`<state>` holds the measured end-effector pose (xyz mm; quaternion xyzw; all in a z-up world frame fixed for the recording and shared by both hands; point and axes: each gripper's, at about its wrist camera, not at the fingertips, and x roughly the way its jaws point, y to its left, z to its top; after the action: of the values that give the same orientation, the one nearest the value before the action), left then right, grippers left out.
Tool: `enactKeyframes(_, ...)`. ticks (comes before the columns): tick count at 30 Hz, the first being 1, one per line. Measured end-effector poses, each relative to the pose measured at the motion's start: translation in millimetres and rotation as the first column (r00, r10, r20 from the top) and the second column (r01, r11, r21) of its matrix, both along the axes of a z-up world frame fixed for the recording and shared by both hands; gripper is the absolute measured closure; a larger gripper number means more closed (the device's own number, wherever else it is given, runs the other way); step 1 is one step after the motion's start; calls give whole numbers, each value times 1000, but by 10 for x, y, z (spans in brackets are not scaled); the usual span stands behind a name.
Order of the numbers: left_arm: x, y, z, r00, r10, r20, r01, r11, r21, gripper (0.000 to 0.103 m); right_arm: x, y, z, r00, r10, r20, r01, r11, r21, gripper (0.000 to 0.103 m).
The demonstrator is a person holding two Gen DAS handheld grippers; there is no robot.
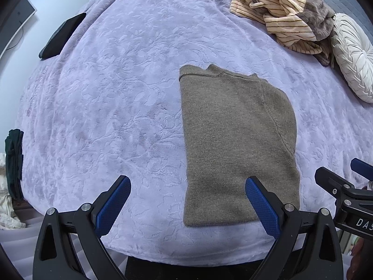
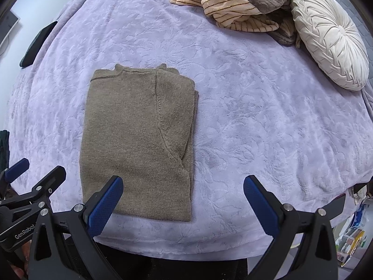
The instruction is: Fold small clothes
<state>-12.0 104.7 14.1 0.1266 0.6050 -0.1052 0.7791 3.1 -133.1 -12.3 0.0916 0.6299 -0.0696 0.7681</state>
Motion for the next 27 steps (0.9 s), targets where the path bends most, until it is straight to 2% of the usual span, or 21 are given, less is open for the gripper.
enactKeyframes(27, 41, 16, -35, 1000, -9, -3, 9, 1000, 20, 4, 110, 47, -69, 1000, 19, -16, -19, 1000, 9, 0)
